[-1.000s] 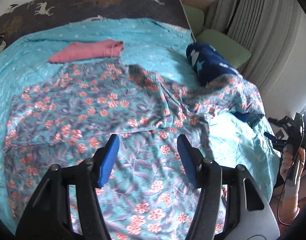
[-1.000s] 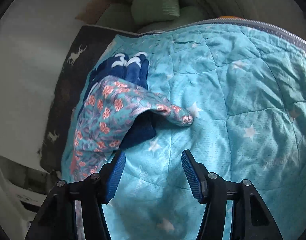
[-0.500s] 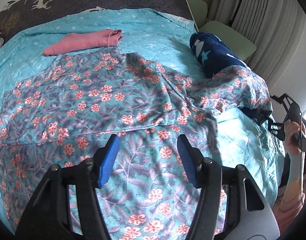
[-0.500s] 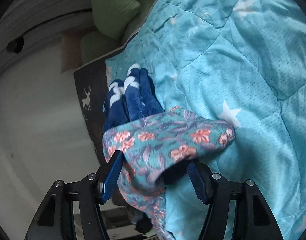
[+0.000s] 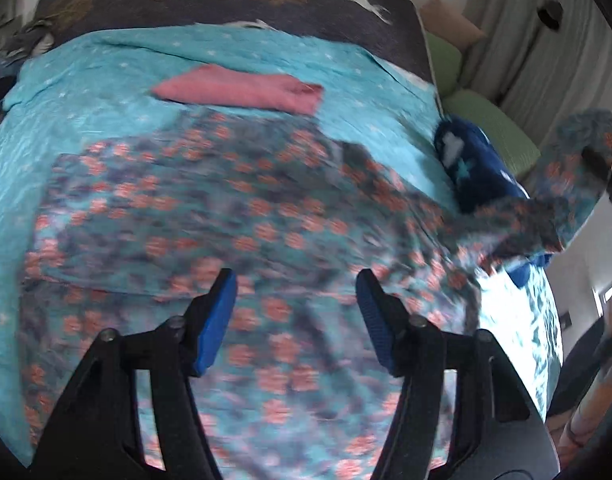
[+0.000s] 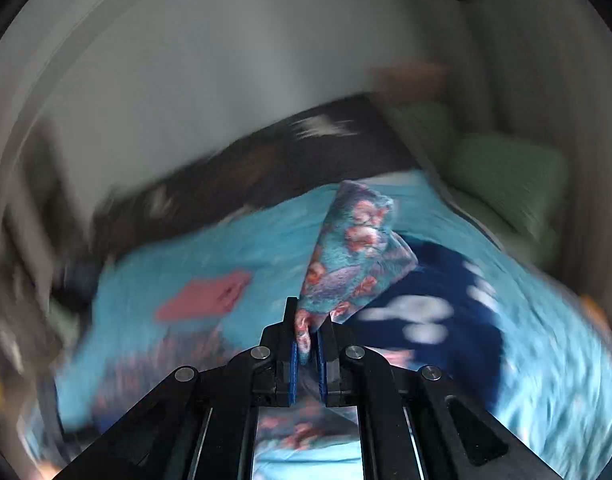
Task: Fold small clothes
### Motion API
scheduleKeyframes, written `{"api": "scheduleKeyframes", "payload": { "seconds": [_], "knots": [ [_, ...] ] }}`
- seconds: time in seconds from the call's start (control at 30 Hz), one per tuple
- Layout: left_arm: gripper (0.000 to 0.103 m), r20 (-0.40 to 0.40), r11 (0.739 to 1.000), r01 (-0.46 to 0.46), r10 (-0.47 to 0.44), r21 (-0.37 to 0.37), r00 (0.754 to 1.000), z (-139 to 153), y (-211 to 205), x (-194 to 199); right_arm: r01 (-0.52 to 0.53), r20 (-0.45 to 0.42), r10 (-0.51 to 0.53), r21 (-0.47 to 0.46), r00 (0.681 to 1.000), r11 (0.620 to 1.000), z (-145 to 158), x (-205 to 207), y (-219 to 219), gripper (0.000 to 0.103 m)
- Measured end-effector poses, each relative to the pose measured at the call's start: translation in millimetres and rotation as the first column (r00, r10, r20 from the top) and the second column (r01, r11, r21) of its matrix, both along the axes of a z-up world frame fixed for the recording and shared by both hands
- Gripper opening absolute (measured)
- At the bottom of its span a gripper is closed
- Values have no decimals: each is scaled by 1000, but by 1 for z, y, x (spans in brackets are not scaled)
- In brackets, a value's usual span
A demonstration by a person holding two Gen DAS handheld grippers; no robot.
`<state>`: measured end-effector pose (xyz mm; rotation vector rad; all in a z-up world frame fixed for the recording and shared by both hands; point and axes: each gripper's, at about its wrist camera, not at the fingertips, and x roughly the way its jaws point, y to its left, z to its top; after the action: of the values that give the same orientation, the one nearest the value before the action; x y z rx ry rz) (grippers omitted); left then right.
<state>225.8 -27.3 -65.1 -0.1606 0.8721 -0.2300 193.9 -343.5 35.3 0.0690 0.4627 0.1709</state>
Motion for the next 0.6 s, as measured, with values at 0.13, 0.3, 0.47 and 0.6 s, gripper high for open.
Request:
{"api": "scheduleKeyframes", "payload": {
  "seconds": [0.13,0.3,0.47,0.6],
  "knots": [
    [70,-13,995,-93,93,-22,996,-2,49,-6,-304,-121,279,-361,953,882,-60,-1,154,6],
    [70,-92,989,-142,138,-39,986,-25,89,-16,-391,-220,339,-692,915,606,-168,-29,247,6],
    [70,-132,992,-76,63,-96,989,-40,83,-20,-308,-176,314,-841,933,444,-202,-48,254,8],
    [71,-139,990,19,-39,-142,990,-41,59,-22,-264,-136,338,-891,931,370,-207,-73,250,19]
  ]
}}
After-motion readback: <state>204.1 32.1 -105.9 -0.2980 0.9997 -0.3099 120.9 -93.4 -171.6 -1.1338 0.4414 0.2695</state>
